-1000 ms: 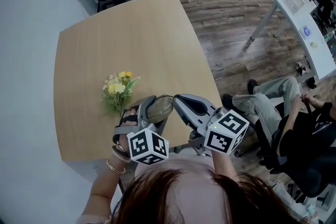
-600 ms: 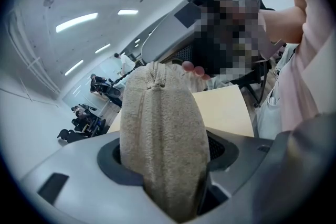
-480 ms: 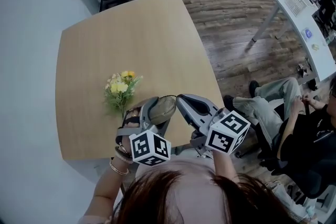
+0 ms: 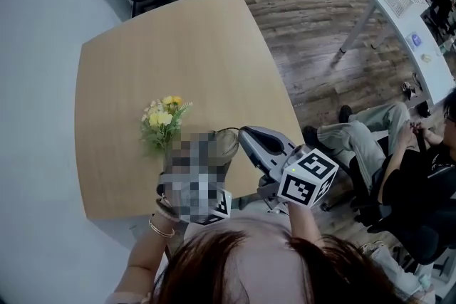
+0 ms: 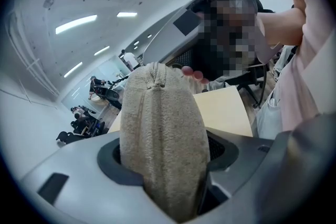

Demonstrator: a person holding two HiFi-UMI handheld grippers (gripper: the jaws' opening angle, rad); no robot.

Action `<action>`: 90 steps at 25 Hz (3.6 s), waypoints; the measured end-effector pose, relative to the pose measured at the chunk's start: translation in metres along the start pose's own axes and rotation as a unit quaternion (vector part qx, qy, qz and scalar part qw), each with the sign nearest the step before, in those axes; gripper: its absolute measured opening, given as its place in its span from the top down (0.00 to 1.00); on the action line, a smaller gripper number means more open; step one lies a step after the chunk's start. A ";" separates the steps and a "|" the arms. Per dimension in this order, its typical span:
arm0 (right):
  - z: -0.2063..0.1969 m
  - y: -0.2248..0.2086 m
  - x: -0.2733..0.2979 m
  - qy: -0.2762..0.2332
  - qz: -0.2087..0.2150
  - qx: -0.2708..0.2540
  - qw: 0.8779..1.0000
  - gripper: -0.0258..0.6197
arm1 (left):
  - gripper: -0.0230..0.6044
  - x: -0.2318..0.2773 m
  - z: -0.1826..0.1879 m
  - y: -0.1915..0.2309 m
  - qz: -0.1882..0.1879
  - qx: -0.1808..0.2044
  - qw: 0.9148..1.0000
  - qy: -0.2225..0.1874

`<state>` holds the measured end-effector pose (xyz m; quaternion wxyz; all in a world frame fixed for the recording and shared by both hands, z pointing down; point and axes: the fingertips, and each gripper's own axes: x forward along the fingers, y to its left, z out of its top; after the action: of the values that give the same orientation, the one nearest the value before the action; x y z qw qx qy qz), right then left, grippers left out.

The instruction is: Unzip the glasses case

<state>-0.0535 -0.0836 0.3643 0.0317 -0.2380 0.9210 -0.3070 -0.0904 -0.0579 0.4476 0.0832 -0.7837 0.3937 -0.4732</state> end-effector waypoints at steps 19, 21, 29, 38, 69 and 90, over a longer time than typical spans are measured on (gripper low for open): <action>-0.001 -0.010 -0.003 -0.004 -0.011 0.007 1.000 0.93 | 0.48 -0.004 0.011 -0.003 0.000 -0.008 0.999 -0.039; 0.001 -0.010 -0.004 -0.004 -0.011 0.007 1.000 0.93 | 0.48 -0.004 0.015 -0.004 -0.001 -0.011 0.999 -0.042; 0.005 -0.018 -0.010 -0.001 -0.014 0.001 1.000 0.93 | 0.49 -0.002 0.026 -0.006 0.000 -0.024 0.998 -0.058; 0.009 -0.021 -0.015 0.011 -0.009 0.003 1.000 0.93 | 0.49 -0.003 0.038 -0.013 -0.004 -0.073 0.993 -0.090; 0.012 -0.049 -0.029 0.012 -0.002 0.036 0.999 0.93 | 0.49 0.000 0.085 -0.013 -0.013 -0.179 0.962 -0.205; 0.008 -0.040 -0.017 0.002 0.012 0.050 0.999 0.93 | 0.49 -0.011 0.078 -0.001 -0.047 -0.262 0.927 -0.266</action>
<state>-0.0203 -0.1082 0.3790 0.0452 -0.2242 0.9075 -0.3523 -0.0298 -0.0684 0.3991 -0.0452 -0.8922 0.4299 -0.1309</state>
